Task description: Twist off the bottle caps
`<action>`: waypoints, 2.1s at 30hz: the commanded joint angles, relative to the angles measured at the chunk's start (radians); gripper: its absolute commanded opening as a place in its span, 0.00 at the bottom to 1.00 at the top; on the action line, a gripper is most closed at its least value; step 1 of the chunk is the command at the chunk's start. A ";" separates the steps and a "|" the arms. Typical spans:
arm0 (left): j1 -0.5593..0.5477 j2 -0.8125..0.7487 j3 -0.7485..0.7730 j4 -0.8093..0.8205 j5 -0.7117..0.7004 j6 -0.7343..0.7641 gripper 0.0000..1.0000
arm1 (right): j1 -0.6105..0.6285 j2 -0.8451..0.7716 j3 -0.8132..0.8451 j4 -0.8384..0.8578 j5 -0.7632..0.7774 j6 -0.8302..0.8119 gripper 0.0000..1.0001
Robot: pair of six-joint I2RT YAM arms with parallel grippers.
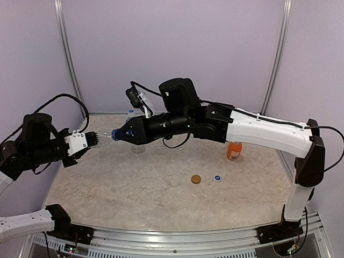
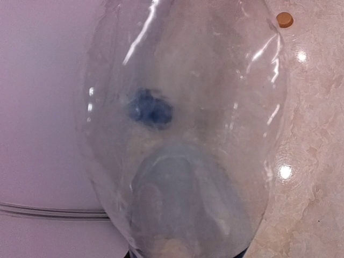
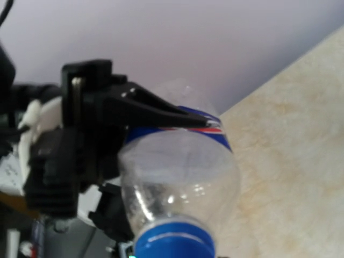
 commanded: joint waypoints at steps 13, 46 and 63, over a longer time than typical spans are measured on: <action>-0.010 0.006 0.097 -0.309 0.318 -0.057 0.18 | 0.170 0.020 0.114 -0.214 0.246 -0.689 0.00; -0.007 -0.015 0.030 -0.438 0.379 -0.028 0.15 | 0.289 -0.300 -0.409 0.264 1.073 -1.271 0.00; 0.012 -0.035 0.011 -0.362 0.361 -0.086 0.17 | -0.391 0.045 -0.352 -0.561 0.508 -0.195 0.00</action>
